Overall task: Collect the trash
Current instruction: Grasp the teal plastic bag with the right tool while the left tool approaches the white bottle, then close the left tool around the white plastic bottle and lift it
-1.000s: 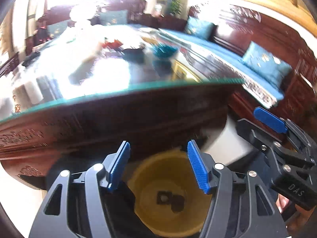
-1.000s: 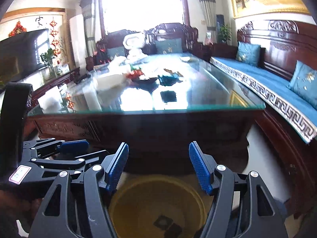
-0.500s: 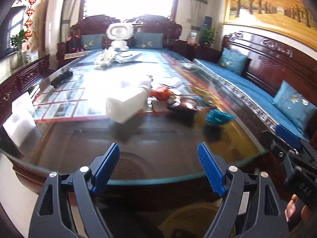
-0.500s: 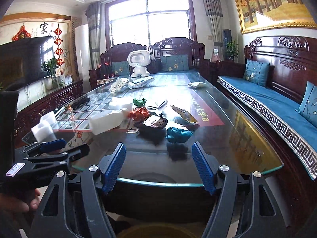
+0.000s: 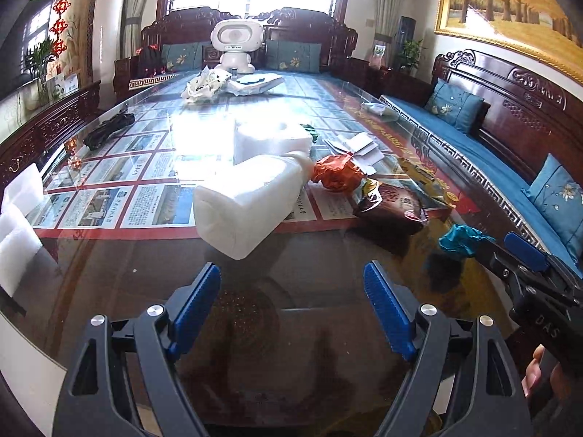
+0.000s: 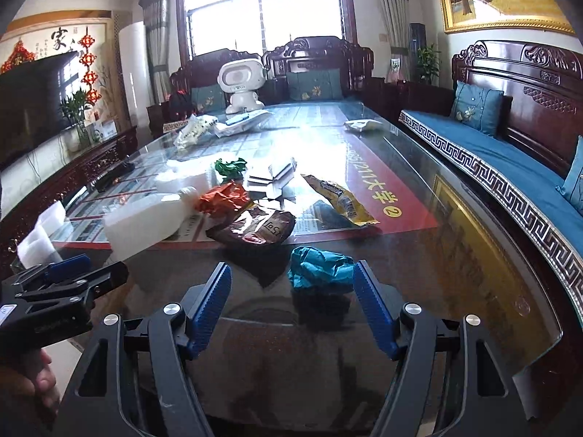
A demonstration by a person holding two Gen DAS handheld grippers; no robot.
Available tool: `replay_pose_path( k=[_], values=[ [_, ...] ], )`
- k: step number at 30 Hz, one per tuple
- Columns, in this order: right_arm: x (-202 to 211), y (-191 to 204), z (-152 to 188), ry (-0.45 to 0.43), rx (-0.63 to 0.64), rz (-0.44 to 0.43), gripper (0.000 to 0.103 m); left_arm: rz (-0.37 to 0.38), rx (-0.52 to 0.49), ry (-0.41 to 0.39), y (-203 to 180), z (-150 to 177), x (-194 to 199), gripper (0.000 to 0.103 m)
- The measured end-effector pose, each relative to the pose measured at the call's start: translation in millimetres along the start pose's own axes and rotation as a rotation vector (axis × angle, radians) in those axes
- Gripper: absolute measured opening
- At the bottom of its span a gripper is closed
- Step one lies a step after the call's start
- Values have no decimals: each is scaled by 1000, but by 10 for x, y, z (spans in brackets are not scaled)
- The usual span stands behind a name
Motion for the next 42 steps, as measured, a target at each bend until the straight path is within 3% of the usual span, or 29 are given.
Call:
replay_pose_path(
  k=[14,16,22,34,39,42],
  values=[
    [-523,-209,-101,136,-37,36,69,-2,-8,42,-26,-95,-281,81],
    [-557,-233,-69,148,-44,38,65,-3,-6,44,-17,-93,-286,81],
    [-551,-226,-36,142,-33,36,38,-7,-5,38,14,-95,-253,81],
    [-275,233,-41,47,33,-40,35,-44,7,16,338,-95,-146,81],
    [-192,418,-79,31,55,-81,35,-57,-39,-6,502,-275,-182,81],
    [-190,492,-93,30,59,-91,35,-24,-61,1,554,-408,-260,81]
  ],
)
Point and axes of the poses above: each gripper's, at about its wrist camera, not at the fingertips, and x roughly against the way its jaws point, y to its left, z to its underside, the point moved 7 cm from there along -x, roughly the way its jaws point, and after that the axes turned 14 degrees about y, right-handed, at the moved point
